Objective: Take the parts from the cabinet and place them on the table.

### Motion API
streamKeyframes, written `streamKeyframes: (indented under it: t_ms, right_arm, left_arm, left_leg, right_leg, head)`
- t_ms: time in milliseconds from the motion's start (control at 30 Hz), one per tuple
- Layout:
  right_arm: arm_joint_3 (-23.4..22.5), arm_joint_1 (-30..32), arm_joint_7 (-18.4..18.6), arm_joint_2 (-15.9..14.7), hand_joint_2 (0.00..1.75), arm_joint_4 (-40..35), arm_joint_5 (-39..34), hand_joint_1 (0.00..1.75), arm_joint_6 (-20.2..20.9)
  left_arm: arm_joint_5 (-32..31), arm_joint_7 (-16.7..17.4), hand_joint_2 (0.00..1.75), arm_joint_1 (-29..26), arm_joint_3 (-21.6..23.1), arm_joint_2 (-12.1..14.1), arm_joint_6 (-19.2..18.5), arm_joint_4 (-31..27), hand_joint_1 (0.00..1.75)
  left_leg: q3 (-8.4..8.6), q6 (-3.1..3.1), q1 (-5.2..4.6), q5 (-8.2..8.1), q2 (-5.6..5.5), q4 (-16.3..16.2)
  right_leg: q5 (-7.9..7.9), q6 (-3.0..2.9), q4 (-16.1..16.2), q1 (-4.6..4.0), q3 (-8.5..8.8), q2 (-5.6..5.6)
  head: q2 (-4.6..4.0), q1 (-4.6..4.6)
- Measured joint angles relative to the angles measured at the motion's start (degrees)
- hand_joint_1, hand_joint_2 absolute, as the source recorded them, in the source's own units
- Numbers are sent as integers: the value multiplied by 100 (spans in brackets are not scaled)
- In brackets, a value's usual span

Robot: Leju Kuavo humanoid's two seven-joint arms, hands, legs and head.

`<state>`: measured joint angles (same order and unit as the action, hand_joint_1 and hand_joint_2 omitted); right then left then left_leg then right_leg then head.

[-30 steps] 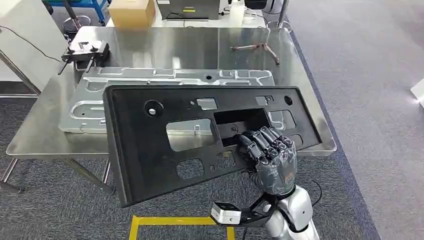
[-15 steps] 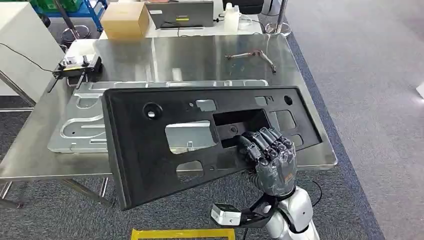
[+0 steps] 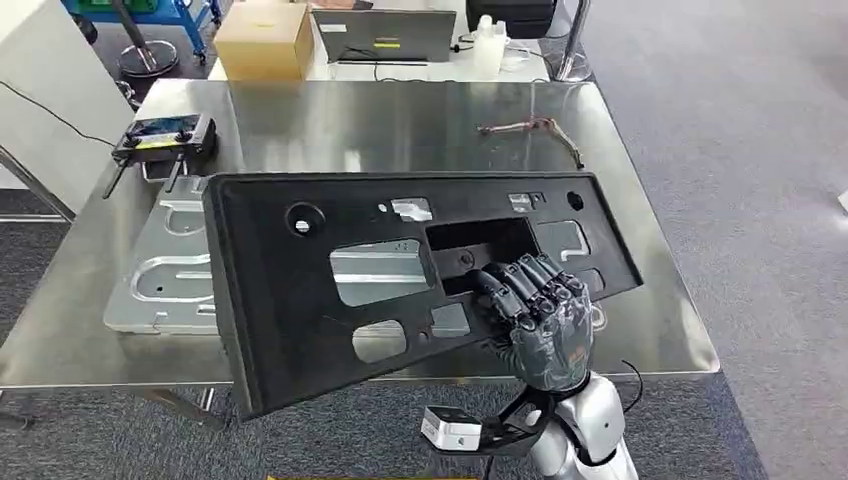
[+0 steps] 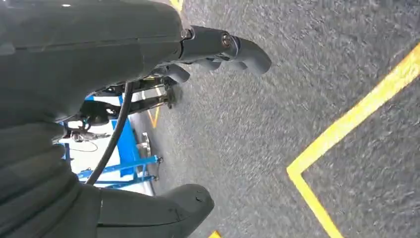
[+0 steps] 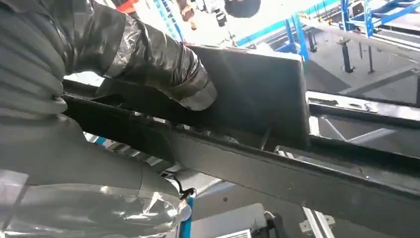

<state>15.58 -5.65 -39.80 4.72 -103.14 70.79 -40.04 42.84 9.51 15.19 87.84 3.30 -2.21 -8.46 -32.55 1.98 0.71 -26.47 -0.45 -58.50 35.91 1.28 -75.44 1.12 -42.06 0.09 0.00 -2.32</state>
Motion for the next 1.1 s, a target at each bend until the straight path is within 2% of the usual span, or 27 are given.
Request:
streamKeyframes:
  t_ms: [33,67,100,133,167,200,233,267,300,333,367,433,467,500,533,567,633,667,700,733,767,800,833,1033,1100]
  right_arm:
    - [0,0,0,0,175,0,0,175,0]
    - [0,-1,0,0,175,0,0,175,0]
    - [0,-2,0,0,175,0,0,175,0]
    - [0,-2,0,0,175,0,0,175,0]
    - [0,0,0,0,175,0,-2,175,0]
    - [0,-13,0,0,175,0,-4,175,0]
    - [2,-8,-2,0,175,0,-4,175,0]
    - [4,-14,0,0,175,0,-7,175,0]
    - [13,-14,4,4,175,0,4,175,0]
    - [20,-17,7,18,175,0,26,175,0]
    - [26,-34,7,34,175,0,48,175,0]
    - [37,-43,4,68,175,0,59,175,0]
    - [44,-35,0,68,175,4,63,175,0]
    - [44,-35,0,68,175,11,66,175,0]
    - [44,-35,0,68,175,13,66,175,0]
    - [44,-35,0,68,175,13,66,175,0]
    - [44,-39,0,68,175,13,63,175,0]
    - [44,-39,0,70,175,13,63,175,0]
    - [44,-42,0,72,175,13,63,175,0]
    - [46,-41,0,79,175,13,66,175,0]
    - [48,-40,0,79,175,13,66,175,0]
    - [48,-45,0,79,175,13,66,175,0]
    - [48,-52,0,79,175,13,66,175,0]
    - [57,-58,0,81,175,13,66,175,0]
    - [57,-58,0,81,175,13,66,175,0]
  left_arm:
    - [0,0,175,0,0,0,0,0,0]
    - [0,0,175,-1,0,0,-4,0,0]
    - [0,0,175,2,0,-2,-4,0,0]
    - [0,-4,175,2,0,-9,-4,0,0]
    - [0,-11,175,2,2,-59,-7,-2,0]
    - [0,-20,175,13,4,-52,-6,0,0]
    - [6,-63,175,14,2,-50,-48,0,0]
    - [35,-134,175,7,2,-48,-110,0,0]
    - [35,-239,175,9,2,-13,-197,0,0]
    - [35,-319,175,11,2,44,-252,-2,0]
    - [35,-406,175,27,0,56,-310,-2,0]
    - [33,-439,175,43,0,101,-330,-2,0]
    - [33,-442,175,33,0,136,-332,0,0]
    - [33,-442,175,31,2,155,-332,0,0]
    - [33,-442,175,23,2,175,-332,0,0]
    - [33,-442,175,23,2,190,-332,0,0]
    - [33,-442,175,29,2,212,-330,0,0]
    - [33,-444,175,28,2,212,-332,0,0]
    - [33,-446,175,43,2,214,-332,0,0]
    - [33,-446,175,37,2,214,-330,0,0]
    - [31,-446,175,33,2,212,-332,0,0]
    - [24,-446,175,27,2,212,-339,0,0]
    - [20,-446,175,30,2,212,-339,0,0]
    - [17,-444,175,37,4,212,-339,0,0]
    - [17,-444,175,37,4,212,-337,0,0]
  left_leg:
    - [90,4,-17,-64,-12,0]
    - [188,3,-37,-128,-22,0]
    - [281,-2,-56,-193,-25,4]
    - [349,-10,-60,-240,-26,10]
    - [387,-41,-61,-288,-19,4]
    - [348,-75,-55,-306,-38,23]
    - [373,-112,-29,-317,-30,55]
    - [393,-164,-38,-243,-17,-16]
    - [419,-194,-58,-220,-13,-40]
    - [367,-205,-37,-262,-1,-197]
    - [217,-221,-50,-346,1,-506]
    - [-248,-293,-17,-722,5,-1237]
    - [-449,-319,3,-882,6,-1496]
    - [-578,-346,20,-888,7,-1583]
    - [-589,-363,36,-726,8,-1432]
    - [-494,-390,49,-454,10,-1094]
    - [-135,-438,90,187,15,-119]
    - [-138,-434,62,7,14,-36]
    - [-146,-323,27,-52,22,-21]
    - [-134,-262,28,79,7,-27]
    - [-123,-251,63,103,6,0]
    - [-123,-268,54,121,8,2]
    - [-124,-267,41,121,3,3]
    - [-122,-194,6,100,1,1]
    - [-123,-182,-5,93,1,-1]
  right_leg:
    - [-147,-34,205,-14,1,0]
    - [-439,-91,586,-50,93,1]
    - [-823,-170,1041,-83,225,0]
    - [-1277,-270,1472,-136,331,0]
    - [-1410,-344,1549,-190,287,18]
    - [-1373,-357,1684,-223,321,17]
    - [-1440,-342,1657,-233,320,14]
    - [-1401,-382,1709,-252,371,20]
    - [-1395,-396,1786,-190,475,32]
    - [-1394,-396,1885,-154,593,16]
    - [-1377,-423,1936,-140,659,8]
    - [-1329,-429,1942,-129,707,0]
    - [-1304,-423,1937,-127,718,2]
    - [-1279,-413,1922,-119,727,9]
    - [-1250,-394,1893,-103,735,19]
    - [-1215,-364,1857,-86,744,24]
    - [-1127,-296,1765,-56,770,23]
    - [-1108,-257,1721,-71,763,21]
    - [-1099,-230,1705,-84,719,20]
    - [-1085,-201,1698,-89,717,18]
    - [-1060,-210,1685,-101,726,13]
    - [-1084,-375,1691,-116,722,10]
    - [-1073,-441,1691,-116,723,11]
    - [-1094,-399,1739,-95,748,9]
    - [-1091,-327,1745,-81,751,8]
  head:
    - [0,-2]
    - [-2,-2]
    - [-2,-2]
    - [0,-2]
    - [0,11]
    - [0,-7]
    - [-2,-2]
    - [0,-4]
    - [0,-4]
    - [0,0]
    - [0,-2]
    - [0,0]
    - [0,0]
    - [0,2]
    - [0,0]
    - [0,2]
    - [0,0]
    - [0,0]
    - [0,0]
    - [0,0]
    - [0,0]
    - [0,0]
    - [0,-2]
    - [0,-2]
    - [0,-2]
